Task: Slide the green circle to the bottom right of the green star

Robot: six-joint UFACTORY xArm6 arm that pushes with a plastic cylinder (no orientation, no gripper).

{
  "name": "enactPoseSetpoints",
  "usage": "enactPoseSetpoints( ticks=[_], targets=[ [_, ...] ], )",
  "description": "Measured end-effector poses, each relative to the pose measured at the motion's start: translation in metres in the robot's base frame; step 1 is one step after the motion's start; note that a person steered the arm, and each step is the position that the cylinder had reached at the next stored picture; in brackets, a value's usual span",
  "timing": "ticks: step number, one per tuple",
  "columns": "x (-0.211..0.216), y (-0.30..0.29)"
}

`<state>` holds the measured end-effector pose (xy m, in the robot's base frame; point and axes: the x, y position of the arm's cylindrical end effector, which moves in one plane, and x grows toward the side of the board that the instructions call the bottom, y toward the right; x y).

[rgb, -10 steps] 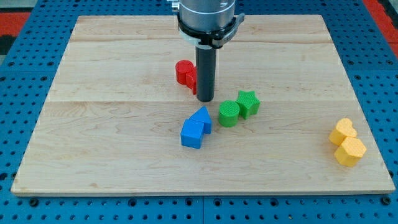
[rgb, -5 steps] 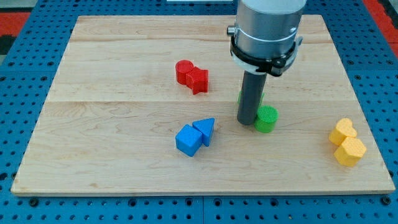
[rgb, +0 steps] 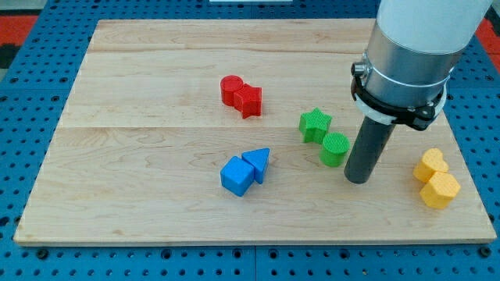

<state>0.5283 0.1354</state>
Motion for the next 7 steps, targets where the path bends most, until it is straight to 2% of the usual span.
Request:
enactPoseSetpoints(
  ticks=[2, 4, 7],
  targets=[
    [-0.002, -0.028],
    [-0.015, -0.027],
    [-0.012, -0.070]
  ],
)
